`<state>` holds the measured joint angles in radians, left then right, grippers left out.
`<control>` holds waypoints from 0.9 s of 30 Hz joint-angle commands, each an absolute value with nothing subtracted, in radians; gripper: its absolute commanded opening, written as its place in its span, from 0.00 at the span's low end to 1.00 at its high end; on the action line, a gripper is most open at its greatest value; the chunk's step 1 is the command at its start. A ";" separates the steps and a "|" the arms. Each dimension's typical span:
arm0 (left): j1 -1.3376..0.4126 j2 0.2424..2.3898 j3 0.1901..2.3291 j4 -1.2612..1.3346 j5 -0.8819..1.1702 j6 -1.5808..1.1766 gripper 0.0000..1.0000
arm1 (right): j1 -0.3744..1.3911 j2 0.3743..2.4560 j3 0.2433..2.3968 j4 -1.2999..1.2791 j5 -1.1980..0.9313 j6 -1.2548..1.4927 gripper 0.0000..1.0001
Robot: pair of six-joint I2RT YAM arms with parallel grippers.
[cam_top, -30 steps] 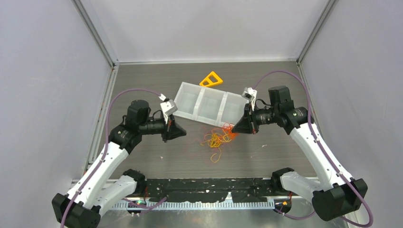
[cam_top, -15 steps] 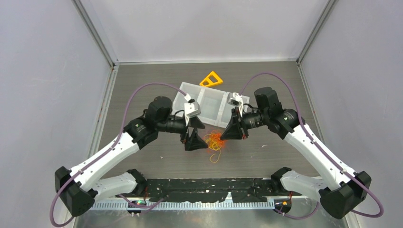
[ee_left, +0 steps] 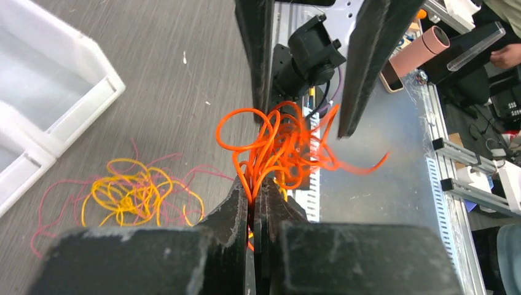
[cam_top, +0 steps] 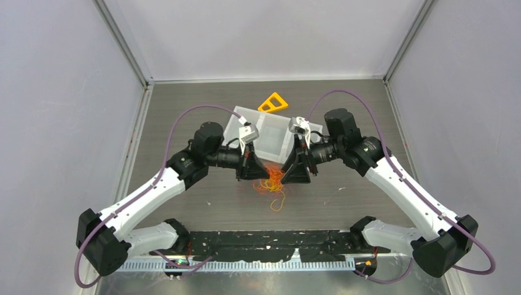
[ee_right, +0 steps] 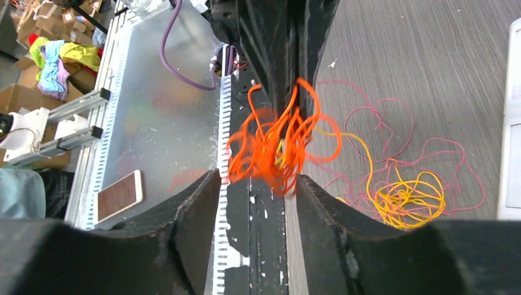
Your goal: Untangle the cables
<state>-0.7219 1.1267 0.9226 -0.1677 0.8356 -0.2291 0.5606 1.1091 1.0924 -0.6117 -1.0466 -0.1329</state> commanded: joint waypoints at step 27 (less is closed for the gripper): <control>-0.407 0.898 0.824 -0.490 0.923 -0.020 0.00 | 0.270 1.058 1.089 -0.673 -0.986 -0.152 0.06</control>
<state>-0.4454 0.9375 0.8345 -0.3187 0.9035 -0.1558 0.2871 1.1015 1.0454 -0.5838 -0.9844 -0.0959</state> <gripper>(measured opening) 0.027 0.070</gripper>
